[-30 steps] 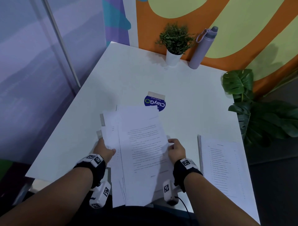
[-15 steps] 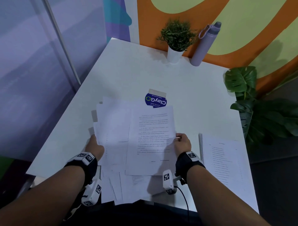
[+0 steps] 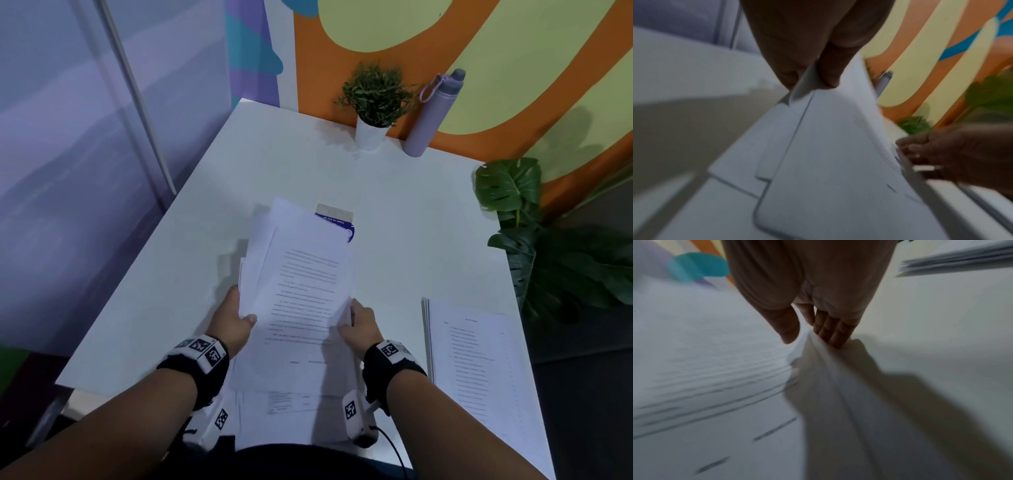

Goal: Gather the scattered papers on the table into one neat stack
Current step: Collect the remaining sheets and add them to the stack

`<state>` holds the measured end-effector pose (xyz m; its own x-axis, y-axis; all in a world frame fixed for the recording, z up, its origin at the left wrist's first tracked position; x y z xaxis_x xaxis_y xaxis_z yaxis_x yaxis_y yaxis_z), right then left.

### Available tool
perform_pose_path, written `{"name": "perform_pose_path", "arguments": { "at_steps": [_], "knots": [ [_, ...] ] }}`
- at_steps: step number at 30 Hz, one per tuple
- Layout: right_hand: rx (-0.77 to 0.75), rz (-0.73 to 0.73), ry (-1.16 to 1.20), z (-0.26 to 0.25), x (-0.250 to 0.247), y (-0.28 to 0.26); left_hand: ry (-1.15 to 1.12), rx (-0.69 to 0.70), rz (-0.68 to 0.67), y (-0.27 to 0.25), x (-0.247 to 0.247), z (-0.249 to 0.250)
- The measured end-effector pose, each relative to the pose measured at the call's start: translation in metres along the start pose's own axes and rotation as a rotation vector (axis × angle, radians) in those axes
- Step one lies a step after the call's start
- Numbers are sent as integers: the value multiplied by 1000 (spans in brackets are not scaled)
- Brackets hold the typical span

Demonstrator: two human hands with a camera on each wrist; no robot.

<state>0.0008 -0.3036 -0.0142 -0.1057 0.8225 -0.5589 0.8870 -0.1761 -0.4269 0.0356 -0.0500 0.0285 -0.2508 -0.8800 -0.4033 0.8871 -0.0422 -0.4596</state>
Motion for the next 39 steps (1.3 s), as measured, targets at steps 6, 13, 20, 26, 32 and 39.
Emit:
{"name": "perform_pose_path", "arguments": {
  "at_steps": [6, 13, 20, 26, 32, 39],
  "knots": [
    [-126, 32, 651, -44, -45, -11, -162, 208, -33, -4, -31, 61],
    [-417, 340, 763, -112, -91, -17, -450, 302, 62, -7, -39, 108],
    [-317, 385, 813, -104, -83, -32, -557, 238, 77, -19, -26, 102],
    [-364, 420, 850, -122, -98, -36, -599, 259, 88, -29, -26, 121],
    [-380, 400, 866, -123, -94, -46, -499, 246, 97, -29, -22, 120],
    [-399, 438, 995, -111, -108, -48, -558, 233, 66, -27, -18, 119]
  ]
}}
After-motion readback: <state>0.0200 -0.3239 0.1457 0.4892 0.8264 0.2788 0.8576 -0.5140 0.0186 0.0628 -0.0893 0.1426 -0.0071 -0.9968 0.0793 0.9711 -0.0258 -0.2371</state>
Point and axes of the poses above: each hand's wrist, its own y-axis towards the middle knuckle, its own x-axis out of the palm, z = x × y, the point moved 5 cm from there along y, towards the middle knuckle, and after that the axes turned 5 degrees about -x, right-handed, at the moved point
